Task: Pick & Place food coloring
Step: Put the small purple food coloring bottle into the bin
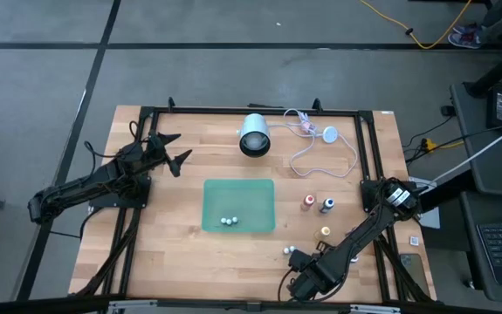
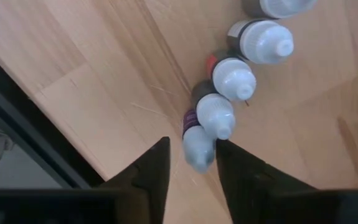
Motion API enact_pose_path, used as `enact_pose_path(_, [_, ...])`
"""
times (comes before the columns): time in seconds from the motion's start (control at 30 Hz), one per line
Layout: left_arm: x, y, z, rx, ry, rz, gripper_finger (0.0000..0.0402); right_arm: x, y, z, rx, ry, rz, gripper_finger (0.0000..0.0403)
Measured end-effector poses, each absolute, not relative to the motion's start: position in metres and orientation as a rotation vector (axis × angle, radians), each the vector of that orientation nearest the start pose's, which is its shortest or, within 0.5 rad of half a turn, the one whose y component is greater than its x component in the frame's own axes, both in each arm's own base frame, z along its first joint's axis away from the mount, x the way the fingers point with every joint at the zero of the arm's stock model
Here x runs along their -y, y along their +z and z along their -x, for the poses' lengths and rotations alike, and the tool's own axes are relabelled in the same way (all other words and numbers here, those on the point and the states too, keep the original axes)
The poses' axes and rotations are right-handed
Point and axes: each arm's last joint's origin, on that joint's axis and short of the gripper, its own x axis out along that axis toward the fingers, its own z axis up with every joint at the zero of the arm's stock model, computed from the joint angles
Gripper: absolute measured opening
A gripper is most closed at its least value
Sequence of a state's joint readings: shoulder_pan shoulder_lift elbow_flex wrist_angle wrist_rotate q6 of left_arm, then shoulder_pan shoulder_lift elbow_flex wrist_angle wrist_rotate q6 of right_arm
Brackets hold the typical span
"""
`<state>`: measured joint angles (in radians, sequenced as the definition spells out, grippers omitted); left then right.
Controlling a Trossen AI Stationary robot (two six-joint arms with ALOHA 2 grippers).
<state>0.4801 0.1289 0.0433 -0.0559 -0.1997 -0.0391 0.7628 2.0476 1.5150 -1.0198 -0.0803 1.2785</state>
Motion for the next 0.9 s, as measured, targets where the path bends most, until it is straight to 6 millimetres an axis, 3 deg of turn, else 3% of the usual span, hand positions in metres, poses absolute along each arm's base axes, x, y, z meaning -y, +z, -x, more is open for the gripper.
enact_pose_path(0.27, [-0.052,0.163,-0.088,-0.13,0.682,0.058,0.0361,-0.267,0.169,-0.276,-1.591,-0.359,-0.442,0.0054])
enact_pose_path(0.43, [-0.052,0.163,-0.088,-0.129,0.681,0.058,0.0361,-0.27,0.177,-0.279,-1.597,-0.313,-0.441,0.0056])
enact_pose_path(0.57, [-0.053,0.163,-0.088,-0.13,0.682,0.058,0.0361,-0.274,0.193,-0.281,-1.619,-0.27,-0.432,0.0071])
enact_pose_path(0.77, [-0.053,0.163,-0.088,-0.129,0.682,0.058,0.0361,-0.274,0.23,-0.291,-1.633,-0.144,-0.386,0.0054])
enact_pose_path(0.9, [-0.052,0.163,-0.088,-0.13,0.681,0.058,0.0361,-0.265,0.257,-0.3,-1.62,-0.088,-0.357,0.0059])
